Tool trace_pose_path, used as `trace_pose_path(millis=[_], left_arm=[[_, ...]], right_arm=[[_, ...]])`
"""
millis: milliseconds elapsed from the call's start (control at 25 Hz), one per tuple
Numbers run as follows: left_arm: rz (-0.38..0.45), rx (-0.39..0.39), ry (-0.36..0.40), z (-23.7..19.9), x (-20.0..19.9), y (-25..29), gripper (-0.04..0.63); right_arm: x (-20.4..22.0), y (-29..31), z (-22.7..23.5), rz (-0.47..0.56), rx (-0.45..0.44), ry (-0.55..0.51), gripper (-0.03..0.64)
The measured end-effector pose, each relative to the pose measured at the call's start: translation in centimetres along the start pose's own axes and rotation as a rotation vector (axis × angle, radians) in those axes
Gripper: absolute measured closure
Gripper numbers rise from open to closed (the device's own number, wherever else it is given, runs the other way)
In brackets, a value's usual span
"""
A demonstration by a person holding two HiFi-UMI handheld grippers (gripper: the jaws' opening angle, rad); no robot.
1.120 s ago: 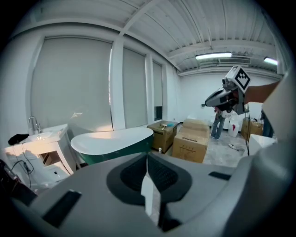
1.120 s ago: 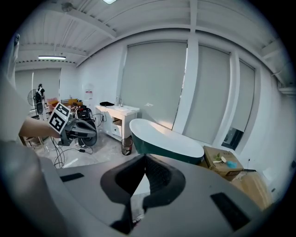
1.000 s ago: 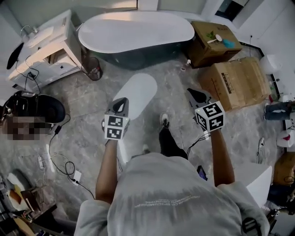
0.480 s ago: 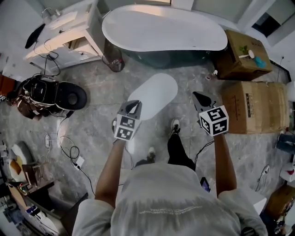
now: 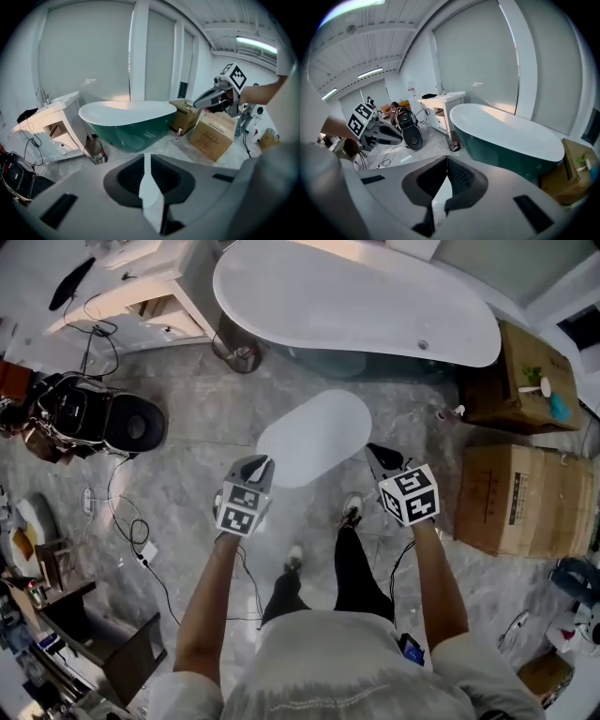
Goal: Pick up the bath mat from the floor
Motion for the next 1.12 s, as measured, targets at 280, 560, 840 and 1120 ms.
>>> trace_pose_path(millis=[280, 560, 840, 1120], left_arm=[[-0.078, -0.027, -0.131, -2.8, 3.4, 6.7, 0.523], [-0.140, -0.018, -0.220, -5.1, 10.4, 15.2, 0.455], [-0.243, 0.030, -0.250, -5.3, 20.1, 23.5, 0.422], [-0.352, 0.056, -0.183, -5.2, 29.7, 30.9, 0.388]], right_arm=[[4.5, 9.3, 0.5, -0.085, -0.136, 0.042, 0.601], [11.9, 18.6, -1.8, -0.130, -0.214, 0.071, 0.601], [22.5, 24.8, -4.7, -0.228, -0.185, 0.226, 0.601], [34.0, 29.9, -8.1, -0.295, -0.185, 0.291, 0.601]])
Point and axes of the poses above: the fingertips, and each gripper's own axes: y forward along the fingers, z to its right, x out of its underside, the point moved 8 cm from there along -y, backward along the fingers, and after that the axes turned 14 degrees about -y, right-handed, at the moved point
